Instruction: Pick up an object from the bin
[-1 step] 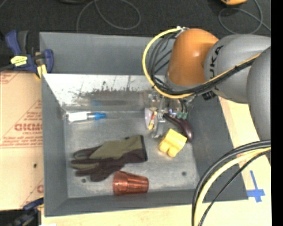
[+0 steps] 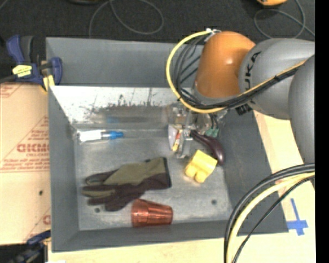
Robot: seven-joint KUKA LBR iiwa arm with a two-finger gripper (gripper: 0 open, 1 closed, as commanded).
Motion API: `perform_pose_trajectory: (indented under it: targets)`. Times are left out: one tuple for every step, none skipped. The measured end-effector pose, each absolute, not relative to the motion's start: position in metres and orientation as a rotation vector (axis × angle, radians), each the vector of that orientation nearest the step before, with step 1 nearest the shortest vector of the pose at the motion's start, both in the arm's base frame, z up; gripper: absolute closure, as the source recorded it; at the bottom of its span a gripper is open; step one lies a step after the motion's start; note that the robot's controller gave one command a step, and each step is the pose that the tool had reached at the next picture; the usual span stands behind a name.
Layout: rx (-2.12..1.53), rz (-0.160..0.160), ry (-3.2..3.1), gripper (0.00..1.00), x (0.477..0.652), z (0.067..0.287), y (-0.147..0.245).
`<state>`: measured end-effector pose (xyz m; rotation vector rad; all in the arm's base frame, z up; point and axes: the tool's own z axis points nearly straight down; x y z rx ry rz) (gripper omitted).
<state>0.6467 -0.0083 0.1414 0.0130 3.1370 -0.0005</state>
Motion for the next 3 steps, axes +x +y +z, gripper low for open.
perform_pose_trajectory:
  targets:
    - [-0.148,-0.002,3.134,0.00,0.622,0.100,0.048]
    - [-0.111,0.003,3.137,0.00,0.613,0.100,0.070]
    - [-0.336,-0.002,3.117,0.00,0.585,0.101,0.085]
